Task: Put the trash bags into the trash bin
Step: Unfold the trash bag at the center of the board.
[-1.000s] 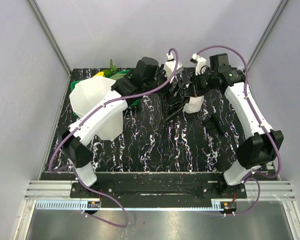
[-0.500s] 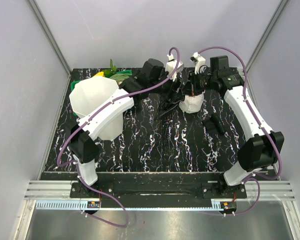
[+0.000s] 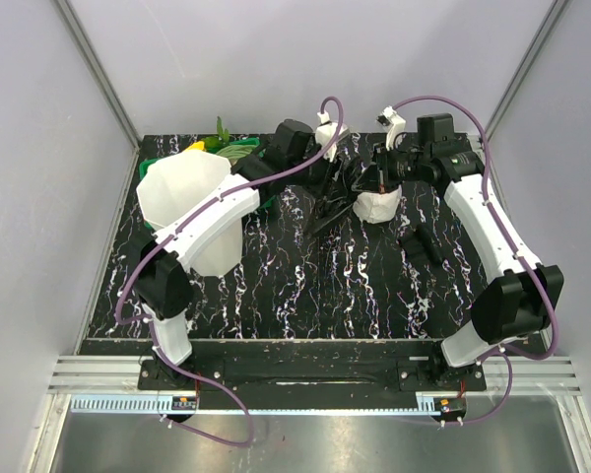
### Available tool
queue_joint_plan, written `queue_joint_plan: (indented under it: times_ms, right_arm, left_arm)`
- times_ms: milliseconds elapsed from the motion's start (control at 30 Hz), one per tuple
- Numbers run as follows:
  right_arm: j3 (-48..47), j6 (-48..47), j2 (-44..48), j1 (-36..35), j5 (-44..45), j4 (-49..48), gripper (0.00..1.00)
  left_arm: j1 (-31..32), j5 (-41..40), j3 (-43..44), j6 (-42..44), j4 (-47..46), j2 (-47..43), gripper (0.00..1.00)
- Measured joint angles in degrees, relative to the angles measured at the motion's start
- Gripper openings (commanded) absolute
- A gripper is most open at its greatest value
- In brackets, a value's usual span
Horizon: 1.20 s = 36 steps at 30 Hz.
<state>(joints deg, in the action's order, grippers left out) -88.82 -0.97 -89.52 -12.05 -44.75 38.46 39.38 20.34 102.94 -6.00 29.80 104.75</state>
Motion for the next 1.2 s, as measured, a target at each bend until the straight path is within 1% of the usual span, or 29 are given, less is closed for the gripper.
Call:
queue_joint_plan:
  times_ms: [67,133,167,233,467,533,700,933,1100,1133,1167,1200]
  right_arm:
    - [0.0,0.0,0.0,0.0,-0.8,-0.1,0.00]
    - [0.1,0.0,0.0,0.1,-1.5,-0.1,0.00]
    - [0.1,0.0,0.0,0.1,-1.6,-0.2,0.00]
    - [0.3,0.0,0.0,0.1,-1.9,-0.2,0.00]
    - [0.5,0.0,0.0,0.1,-2.0,-0.1,0.00]
    - [0.5,-0.2,0.0,0.1,-2.2,-0.1,0.01]
    - [0.4,-1.2,0.0,0.3,-2.3,1.1,0.01]
    - [0.3,-3.1,0.0,1.3,1.1,3.2,0.02]
    - [0.1,-4.0,0.0,1.4,3.3,4.7,0.02]
    - [-0.1,-4.0,0.0,1.4,3.3,4.8,0.02]
    - [-0.3,-4.1,-0.1,1.4,3.5,5.0,0.02]
    - [-0.9,-4.0,-0.3,1.4,3.6,5.2,0.01]
  left_arm:
    - [-0.4,0.6,-0.2,-0.3,0.0,0.0,0.24]
    - [-0.5,1.6,-0.2,-0.7,-0.1,0.0,0.12]
    - [-0.5,2.1,-0.2,-0.8,-0.1,0.0,0.06]
    - [-0.5,3.5,-0.2,-1.1,-0.4,0.0,0.00]
    - [-0.5,7.4,-0.2,-1.6,-0.9,0.4,0.00]
    - [-0.5,8.1,-0.2,-1.6,-1.2,0.4,0.00]
    - [-1.1,8.7,-0.6,-1.3,-1.6,0.4,0.00]
    - [-5.5,8.1,-1.5,0.3,-2.0,-0.2,0.00]
    - [-8.5,8.0,-1.7,1.5,-2.0,-2.3,0.00]
    - [-8.7,8.5,-1.8,1.7,-1.9,-2.8,0.12]
    - [-8.7,9.3,-1.8,1.7,-1.9,-3.2,0.28]
    - [-8.5,10.2,-1.8,2.0,-1.9,-3.5,0.38]
